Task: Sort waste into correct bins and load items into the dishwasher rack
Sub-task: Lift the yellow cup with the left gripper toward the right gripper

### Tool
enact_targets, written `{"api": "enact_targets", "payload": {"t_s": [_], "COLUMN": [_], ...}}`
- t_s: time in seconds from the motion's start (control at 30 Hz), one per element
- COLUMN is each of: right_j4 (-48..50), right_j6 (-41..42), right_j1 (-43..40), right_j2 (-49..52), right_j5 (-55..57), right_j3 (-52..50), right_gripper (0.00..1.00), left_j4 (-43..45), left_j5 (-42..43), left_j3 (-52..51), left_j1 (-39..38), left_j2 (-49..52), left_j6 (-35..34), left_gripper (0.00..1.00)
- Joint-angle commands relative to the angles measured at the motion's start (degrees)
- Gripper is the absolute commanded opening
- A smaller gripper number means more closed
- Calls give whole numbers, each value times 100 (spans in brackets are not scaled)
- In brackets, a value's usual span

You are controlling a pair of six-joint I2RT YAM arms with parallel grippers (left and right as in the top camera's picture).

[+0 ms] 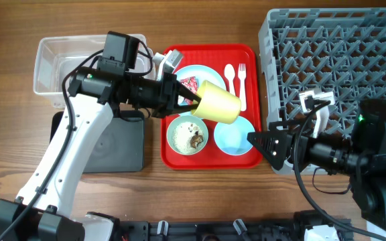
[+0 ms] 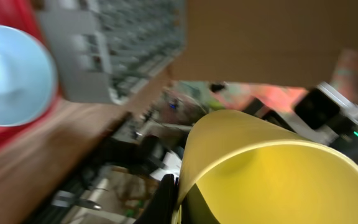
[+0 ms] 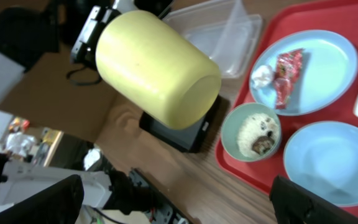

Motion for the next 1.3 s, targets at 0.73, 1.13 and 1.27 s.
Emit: {"api": "enact_targets", "payload": {"t_s": [0.73,1.13,1.27], "right_j4": [942,1781,1812], "right_j6": [-243,116,133], "right_j1": [42,846,984], "right_j2": [684,706,706], "right_j5": [-1838,-1843,-1641], "right_j3": [101,101,101], "right_gripper": [81,70,62], "left_j4": [466,848,848], "left_j5": [1565,1495,1495], "left_j3": [-4,-4,-4], "left_j1": [-503,-503,-503], "left_j2": [-118,-118,-118], "left_j6": [271,269,271], "left_gripper": [4,4,4]}}
